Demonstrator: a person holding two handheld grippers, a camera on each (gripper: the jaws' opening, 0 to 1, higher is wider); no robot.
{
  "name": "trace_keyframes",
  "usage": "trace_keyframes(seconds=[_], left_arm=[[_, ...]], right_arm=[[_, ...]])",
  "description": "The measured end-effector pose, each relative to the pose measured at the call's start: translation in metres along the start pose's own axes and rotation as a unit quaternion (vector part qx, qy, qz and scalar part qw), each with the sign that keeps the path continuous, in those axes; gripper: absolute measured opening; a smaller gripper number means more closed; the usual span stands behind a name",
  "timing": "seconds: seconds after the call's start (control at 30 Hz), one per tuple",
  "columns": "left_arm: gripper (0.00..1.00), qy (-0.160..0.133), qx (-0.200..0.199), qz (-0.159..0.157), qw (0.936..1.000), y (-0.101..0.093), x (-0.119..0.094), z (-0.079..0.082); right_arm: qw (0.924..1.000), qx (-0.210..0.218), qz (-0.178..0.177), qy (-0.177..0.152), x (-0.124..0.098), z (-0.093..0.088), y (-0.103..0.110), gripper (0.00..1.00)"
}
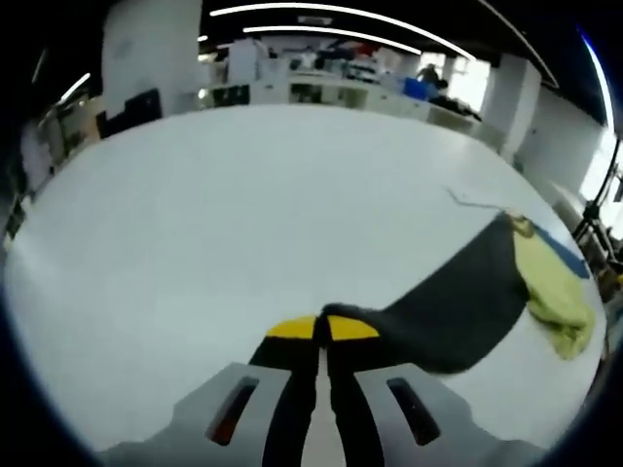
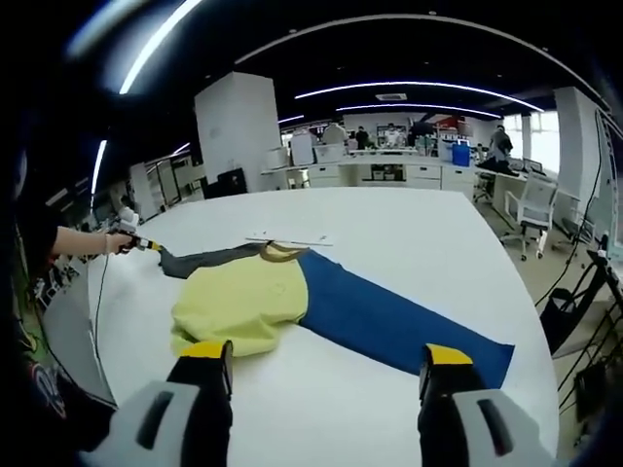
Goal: Fold the garment on the visible template until the final outline fits inside the template.
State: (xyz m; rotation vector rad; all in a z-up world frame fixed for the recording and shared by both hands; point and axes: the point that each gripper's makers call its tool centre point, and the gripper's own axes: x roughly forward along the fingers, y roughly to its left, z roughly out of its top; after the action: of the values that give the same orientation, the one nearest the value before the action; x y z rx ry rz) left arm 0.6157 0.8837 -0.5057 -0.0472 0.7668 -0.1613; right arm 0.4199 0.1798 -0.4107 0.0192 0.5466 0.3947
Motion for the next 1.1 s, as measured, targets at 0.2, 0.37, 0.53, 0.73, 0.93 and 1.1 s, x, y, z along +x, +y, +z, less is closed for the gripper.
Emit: trace_keyframes(seconds=[0.2, 0.37, 0.53, 0.73, 0.93, 1.1], left_arm=[[0.0, 0.016, 0.003, 0.002, 0.9999, 0.004, 0.013, -0.003], [0.0, 0.045, 0.024, 0.011, 0.9986, 0.008, 0.012, -0.012], [0.0, 0.062, 0.012, 0.013, 0.9979, 0.013, 0.005, -0.022], [0.0, 0.065, 0.0, 0.011, 0.9978, 0.015, 0.002, -0.026], [0.0, 0.069, -0.001, 0.013, 0.9976, 0.013, -0.002, -0.03], [0.0, 0.051, 0.015, 0.011, 0.9985, 0.012, -0.004, -0.026]], right_arm=[[0.9999, -0.001, -0.009, 0.007, 0.002, -0.002, -0.003, 0.78], [0.9999, -0.001, -0.013, 0.011, 0.004, -0.002, -0.005, 0.78], [0.9999, -0.001, -0.011, 0.011, 0.006, -0.003, -0.005, 0.78], [0.9999, -0.002, -0.008, 0.012, 0.007, -0.003, -0.002, 0.77], [0.9999, -0.003, -0.009, 0.007, 0.007, 0.0, -0.003, 0.78], [1.0, -0.002, -0.005, 0.0, 0.007, 0.004, -0.001, 0.78]])
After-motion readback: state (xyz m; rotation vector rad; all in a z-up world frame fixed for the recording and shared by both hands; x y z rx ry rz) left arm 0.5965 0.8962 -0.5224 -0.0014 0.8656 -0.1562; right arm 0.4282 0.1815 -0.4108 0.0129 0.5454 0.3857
